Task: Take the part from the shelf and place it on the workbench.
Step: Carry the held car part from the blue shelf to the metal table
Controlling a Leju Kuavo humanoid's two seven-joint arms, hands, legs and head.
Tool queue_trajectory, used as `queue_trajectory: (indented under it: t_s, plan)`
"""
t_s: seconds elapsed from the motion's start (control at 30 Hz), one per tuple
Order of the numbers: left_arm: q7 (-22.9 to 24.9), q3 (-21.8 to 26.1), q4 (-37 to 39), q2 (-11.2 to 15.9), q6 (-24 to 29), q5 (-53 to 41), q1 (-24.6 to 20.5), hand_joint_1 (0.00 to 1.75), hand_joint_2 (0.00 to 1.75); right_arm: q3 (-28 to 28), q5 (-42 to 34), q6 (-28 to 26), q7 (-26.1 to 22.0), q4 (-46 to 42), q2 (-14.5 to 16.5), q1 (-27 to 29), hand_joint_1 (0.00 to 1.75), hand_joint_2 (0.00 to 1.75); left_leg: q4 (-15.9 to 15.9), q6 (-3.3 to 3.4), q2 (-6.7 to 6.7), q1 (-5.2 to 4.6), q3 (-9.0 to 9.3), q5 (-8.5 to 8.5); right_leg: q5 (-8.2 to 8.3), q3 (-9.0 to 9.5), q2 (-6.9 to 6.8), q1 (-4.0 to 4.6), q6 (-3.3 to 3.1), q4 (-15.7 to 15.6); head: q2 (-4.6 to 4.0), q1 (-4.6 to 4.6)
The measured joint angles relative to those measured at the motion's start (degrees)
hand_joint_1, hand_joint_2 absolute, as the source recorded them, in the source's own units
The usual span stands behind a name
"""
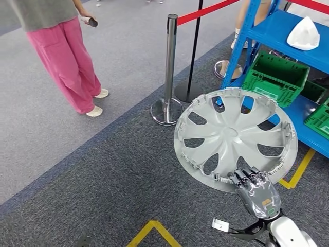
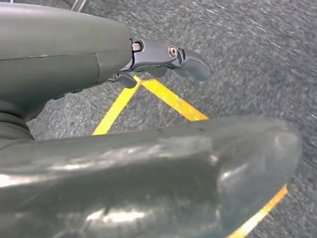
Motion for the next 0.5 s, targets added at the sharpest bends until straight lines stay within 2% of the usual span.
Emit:
queue_trajectory:
  t_s: [0.03, 0.07, 0.13, 0.17, 0.2, 0.23, 0.27, 0.3, 0.33, 0.37, 0.4, 0.43, 0.5]
  plan:
    - [0.07, 0.01, 0.0, 0.02, 0.04, -0.02, 0.11, 0.0, 0.0, -0.41, 0.0, 0.0, -0.63, -0.07, 0.43, 0.04, 1.75, 1.75, -0.14, 0.32, -0.72, 0.14, 0.02, 0.13, -0.46, -0.08, 0.74, -0.11, 0.28, 0.37, 0.0, 0.06]
    - [0.13, 0.03, 0.0, 0.02, 0.09, -0.04, 0.17, 0.0, 0.0, -0.83, 0.0, 0.01, -1.17, -0.16, 0.85, 0.17, 1.75, 1.75, -0.27, 0.67, -1.45, 0.29, 0.06, 0.27, -1.44, -0.62, 2.15, -0.21, 0.49, 1.74, 0.0, 0.15]
    - [0.16, 0.05, 0.0, -0.04, 0.15, -0.08, 0.13, 0.0, 0.0, -1.59, 0.0, 0.01, -1.81, -0.27, 1.53, 0.48, 1.75, 1.75, -0.37, 1.14, -2.9, 0.45, 0.1, 0.41, -4.79, -3.48, 5.7, -0.27, 0.66, 8.16, 0.0, 0.44]
    - [0.16, 0.05, 0.0, -0.09, 0.16, -0.09, 0.08, 0.0, 0.0, -1.9, 0.0, 0.01, -1.94, -0.29, 1.83, 0.62, 1.75, 1.75, -0.37, 1.27, -3.67, 0.41, 0.1, 0.43, -6.45, -5.51, 6.54, -0.22, 0.66, 12.3, 0.0, 0.52]
    - [0.16, 0.05, 0.0, -0.12, 0.16, -0.1, 0.07, 0.0, 0.0, -2.12, 0.0, 0.01, -2.02, -0.29, 2.09, 0.73, 1.75, 1.75, -0.36, 1.33, -4.49, 0.38, 0.11, 0.43, -7.4, -7.25, 6.88, -0.17, 0.65, 15.5, 0.0, 0.6]
    - [0.16, 0.05, 0.0, -0.14, 0.14, -0.1, 0.09, 0.0, 0.0, -2.3, 0.01, 0.01, -2.11, -0.29, 2.32, 0.81, 1.75, 1.75, -0.36, 1.35, -5.34, 0.35, 0.12, 0.44, -7.26, -8.19, 6.99, -0.15, 0.62, 16.81, 0.0, 0.62]
    - [0.16, 0.05, 0.0, -0.13, 0.1, -0.1, 0.12, 0.0, 0.0, -2.46, 0.02, 0.01, -2.2, -0.29, 2.53, 0.88, 1.75, 1.75, -0.34, 1.34, -6.21, 0.36, 0.16, 0.47, -5.98, -8.01, 7.09, -0.17, 0.56, 15.76, 0.0, 0.61]
    - [0.16, 0.05, 0.0, -0.14, 0.05, -0.12, 0.14, 0.0, 0.0, -2.62, 0.01, 0.01, -2.32, -0.3, 2.71, 0.92, 1.75, 1.75, -0.32, 1.3, -7.09, 0.4, 0.21, 0.49, -3.85, -6.68, 7.47, -0.25, 0.51, 12.48, 0.0, 0.62]
    - [0.16, 0.05, 0.0, -0.16, -0.01, -0.14, 0.14, 0.0, 0.0, -2.79, 0.01, 0.01, -2.43, -0.31, 2.86, 0.92, 1.75, 1.75, -0.29, 1.2, -7.91, 0.45, 0.25, 0.53, -1.74, -4.83, 8.64, -0.44, 0.5, 8.27, 0.0, 0.62]
    - [0.16, 0.05, 0.0, -0.16, -0.05, -0.17, 0.08, 0.0, 0.0, -2.93, 0.0, 0.01, -2.51, -0.32, 3.02, 0.91, 1.75, 1.75, -0.1, 1.02, -8.68, 0.41, 0.18, 0.54, -0.31, -3.06, 10.03, -0.7, 0.47, 4.33, 0.0, 0.61]
    - [0.16, 0.05, 0.0, -0.17, -0.08, -0.2, 0.04, 0.0, 0.0, -3.04, 0.0, 0.01, -2.6, -0.34, 3.17, 0.89, 1.75, 1.75, -0.02, 0.77, -9.36, 0.41, 0.01, 0.62, 0.44, -1.72, 11.17, -0.86, 0.41, 1.69, 0.0, 0.58]
    - [0.16, 0.05, 0.0, -0.15, -0.09, -0.23, 0.05, 0.0, 0.0, -3.11, 0.01, 0.01, -2.64, -0.36, 3.31, 0.85, 1.75, 1.75, 0.02, 0.43, -9.99, 0.44, -0.21, 0.77, 0.53, -1.08, 11.9, -0.92, 0.26, 0.5, 0.0, 0.56]
    - [0.16, 0.05, 0.0, -0.1, -0.13, -0.32, 0.25, 0.0, 0.0, -3.16, 0.02, 0.01, -2.69, -0.39, 3.53, 0.79, 1.75, 1.75, -0.13, -0.27, -11.23, 0.61, -0.62, 1.15, 0.58, -0.73, 11.05, -0.78, -0.25, 0.31, 0.0, 0.53]
